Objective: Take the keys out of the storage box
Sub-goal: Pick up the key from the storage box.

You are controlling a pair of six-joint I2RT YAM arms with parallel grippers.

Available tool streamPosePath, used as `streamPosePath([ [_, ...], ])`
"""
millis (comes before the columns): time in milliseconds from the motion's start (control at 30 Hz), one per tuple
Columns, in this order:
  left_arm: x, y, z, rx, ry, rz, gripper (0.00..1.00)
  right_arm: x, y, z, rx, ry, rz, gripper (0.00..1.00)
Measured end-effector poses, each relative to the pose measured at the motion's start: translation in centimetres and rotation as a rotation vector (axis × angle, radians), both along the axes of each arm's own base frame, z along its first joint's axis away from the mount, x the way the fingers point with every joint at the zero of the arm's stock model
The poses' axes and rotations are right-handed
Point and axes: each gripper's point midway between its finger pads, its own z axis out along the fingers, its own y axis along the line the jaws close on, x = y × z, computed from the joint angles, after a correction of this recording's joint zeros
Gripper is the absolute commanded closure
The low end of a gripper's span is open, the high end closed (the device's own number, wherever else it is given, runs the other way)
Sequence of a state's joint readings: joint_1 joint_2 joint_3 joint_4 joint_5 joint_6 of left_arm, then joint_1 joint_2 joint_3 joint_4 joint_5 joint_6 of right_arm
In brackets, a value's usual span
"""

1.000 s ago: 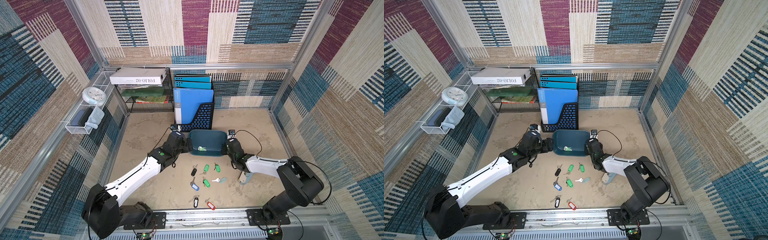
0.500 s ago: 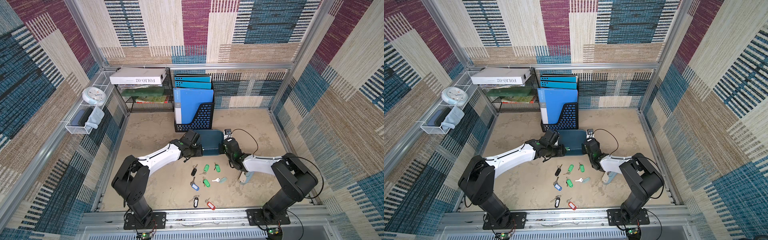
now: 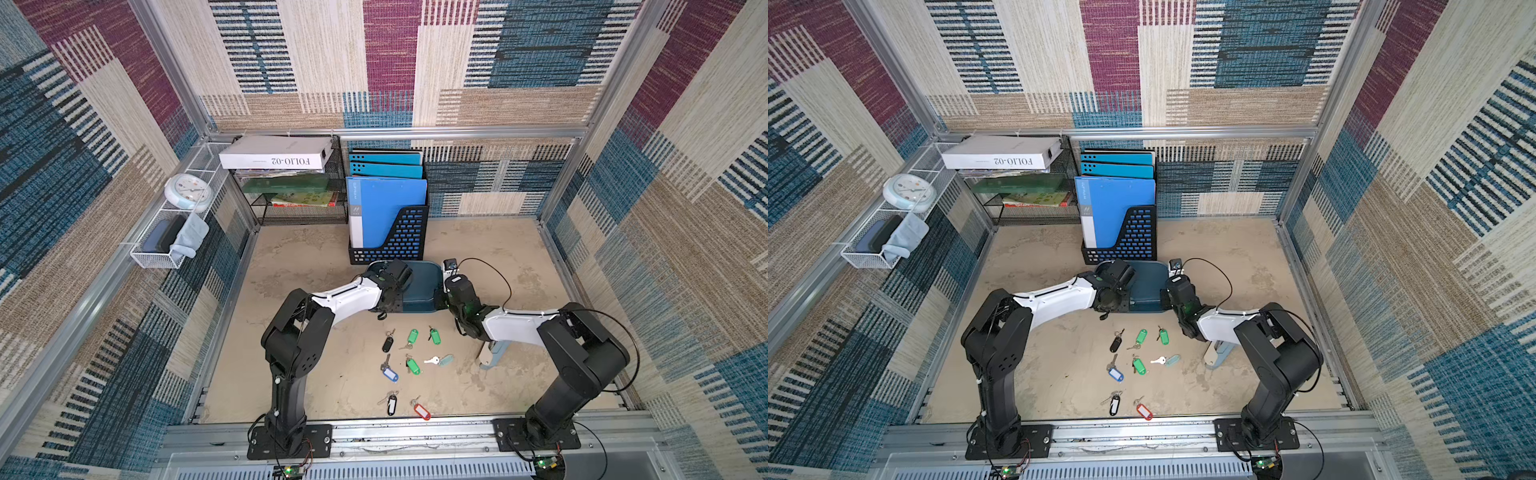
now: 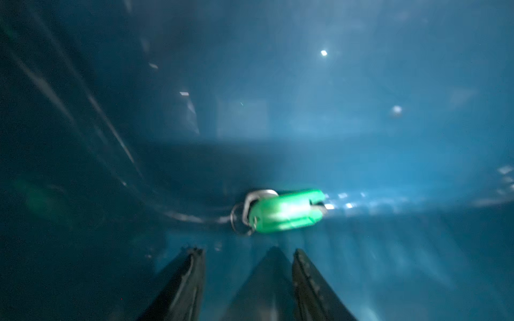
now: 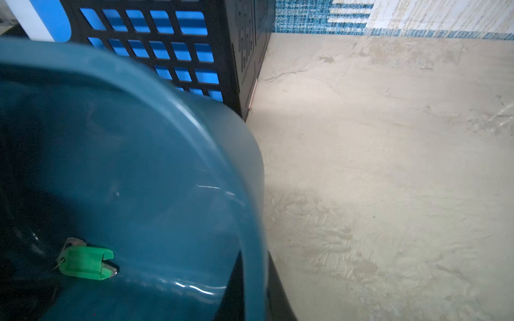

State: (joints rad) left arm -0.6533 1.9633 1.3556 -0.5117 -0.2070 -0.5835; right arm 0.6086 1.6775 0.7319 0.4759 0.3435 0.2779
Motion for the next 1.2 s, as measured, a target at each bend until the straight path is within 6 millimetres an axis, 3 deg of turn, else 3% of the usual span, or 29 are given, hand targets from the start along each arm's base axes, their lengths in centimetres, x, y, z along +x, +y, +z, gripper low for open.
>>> streamPosePath([
  [267,0.4,0.1,-0.8,0.017,-0.003,0.020,0.53,-0.2,0.6,0.0,0.017,0.004,0.034,1.00],
  [567,0.3,0.0,-1.6,-0.016,-0.011,0.034,0.81,-0.5,0.8,0.0,0.022,-0.012,0.068,1.00],
  [800,0.2,-0.2,-1.3,-0.043,-0.015,0.041,0.94,-0.5,0.7,0.0,0.016,-0.018,0.072,1.00],
  [1200,-0.5,-1.4,1.8,-0.145,-0.024,0.030,0.94,-0.6,1.5,0.6,0.067,-0.032,0.103,1.00],
])
